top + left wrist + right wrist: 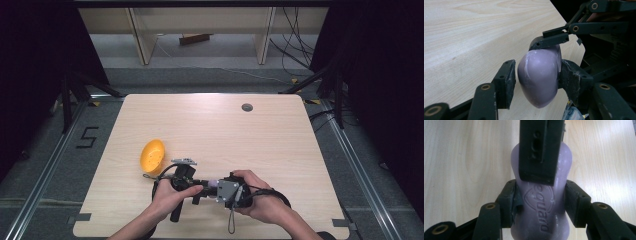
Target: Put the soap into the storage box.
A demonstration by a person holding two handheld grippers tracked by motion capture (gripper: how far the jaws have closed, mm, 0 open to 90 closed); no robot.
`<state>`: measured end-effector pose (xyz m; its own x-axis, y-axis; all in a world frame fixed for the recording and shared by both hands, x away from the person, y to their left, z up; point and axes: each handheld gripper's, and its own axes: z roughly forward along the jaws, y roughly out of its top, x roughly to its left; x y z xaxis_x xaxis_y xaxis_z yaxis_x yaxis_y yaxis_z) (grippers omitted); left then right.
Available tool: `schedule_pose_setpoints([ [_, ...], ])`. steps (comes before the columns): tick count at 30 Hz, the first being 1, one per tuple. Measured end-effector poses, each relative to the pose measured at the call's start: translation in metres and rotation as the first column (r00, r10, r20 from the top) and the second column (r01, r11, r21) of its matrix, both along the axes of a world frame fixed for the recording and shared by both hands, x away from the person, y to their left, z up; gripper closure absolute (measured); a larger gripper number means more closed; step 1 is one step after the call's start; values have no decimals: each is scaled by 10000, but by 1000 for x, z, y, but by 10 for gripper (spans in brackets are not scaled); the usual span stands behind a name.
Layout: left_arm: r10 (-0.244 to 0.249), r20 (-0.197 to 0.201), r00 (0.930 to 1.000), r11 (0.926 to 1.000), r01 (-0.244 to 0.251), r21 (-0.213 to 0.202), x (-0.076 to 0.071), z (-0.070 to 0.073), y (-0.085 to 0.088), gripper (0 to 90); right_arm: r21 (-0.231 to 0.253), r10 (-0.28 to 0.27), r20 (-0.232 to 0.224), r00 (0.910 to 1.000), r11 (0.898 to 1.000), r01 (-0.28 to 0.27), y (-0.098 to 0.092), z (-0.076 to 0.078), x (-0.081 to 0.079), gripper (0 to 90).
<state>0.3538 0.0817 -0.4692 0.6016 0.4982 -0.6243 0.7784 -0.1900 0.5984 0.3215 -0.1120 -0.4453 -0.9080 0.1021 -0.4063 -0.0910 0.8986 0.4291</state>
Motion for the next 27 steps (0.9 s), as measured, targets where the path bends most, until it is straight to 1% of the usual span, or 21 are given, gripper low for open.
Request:
schedule_pose_setpoints([
  [1, -244, 114, 9996, 9997, 245, -68, 2, -1, 1, 463, -41, -127, 93, 9999, 9999, 128, 0, 0, -1, 499],
  [2, -281, 181, 9994, 9996, 283, -93, 3, -2, 1, 469, -30, 8, 157, 9999, 10000, -7, 0, 0, 0, 499],
  [3, -298, 152, 9994, 9994, 301, -140, 3, -2, 0, 475, -56, 191, 284, 9994, 9998, -189, 1, 0, 1, 500],
  [4, -280, 109, 9995, 9995, 282, -169, 2, -2, 0, 481, -153, 636, 585, 9963, 9979, -628, 2, 0, 3, 499],
  [6, -201, 62, 9998, 9997, 202, -149, 2, -1, -2, 491, -167, 775, 682, 9947, 9969, -765, 2, 1, 4, 500],
  [7, -86, 92, 9999, 10000, 86, 29, 1, 0, -2, 491, -158, 728, 673, 9951, 9973, -719, 2, 1, 3, 499],
  [9, -113, 86, 9999, 9999, 113, 42, 2, 0, -2, 495, -171, 791, 662, 9947, 9968, -781, 2, 1, 3, 499],
  [10, -146, 81, 9999, 9999, 147, -36, 2, -1, -2, 497, -52, 214, 315, 9993, 9998, -212, 1, 0, 0, 500],
  [12, -243, 36, 9997, 9996, 244, -163, 3, -1, -2, 499, -46, 236, 366, 9991, 9997, -234, 0, 0, 0, 499],
  [13, -260, 26, 9997, 9995, 260, -154, 3, -1, -2, 499, -57, 15, 389, 9992, 10000, -13, 0, 0, -1, 499],
  [16, -246, 20, 9997, 9996, 246, -144, 3, -1, -2, 507, -163, 316, 504, 9982, 9994, -308, 1, 0, 0, 500],
  [17, -240, -1, 9997, 9996, 240, -173, 2, -1, -1, 515, -289, 864, 865, 9925, 9960, -842, 2, 0, 3, 499],
  [18, -277, -11, 9996, 9994, 277, -204, 2, 0, 0, 531, -315, 862, 883, 9924, 9960, -837, 2, -1, 3, 500],
  [19, -184, 28, 9998, 9994, 185, -306, 2, 0, 0, 552, -351, 893, 920, 9917, 9956, -864, 2, -1, 3, 500],
  [20, -30, -243, 9997, 9992, 20, -395, 1, 2, 0, 577, -367, 871, 951, 9917, 9958, -840, 2, -2, 3, 501],
  [22, -181, 25, 9998, 9994, 182, -280, 2, 3, 1, 580, -211, 715, 924, 9932, 9973, -699, 2, -2, 3, 501],
  [23, -141, 4, 9999, 9994, 141, -305, 2, 3, 1, 581, -242, 708, 958, 9929, 9973, -688, 2, -1, 3, 501],
  [24, -203, 56, 9998, 9993, 205, -302, 3, 3, 2, 582, -228, 629, 828, 9946, 9979, -613, 2, -1, 3, 501],
  [25, -138, 85, 9999, 9994, 140, -312, 2, 4, 2, 584, -161, 37, 596, 9982, 9999, -28, 2, -1, -1, 501],
  [26, -153, 198, 9997, 9993, 159, -325, 2, 4, 2, 585, -141, 61, 624, 9980, 9999, -52, 2, -1, -1, 501],
  [27, -165, 289, 9994, 9994, 174, -293, 2, 4, 2, 586, -146, 311, 767, 9966, 9994, -301, 2, -1, 1, 501],
])
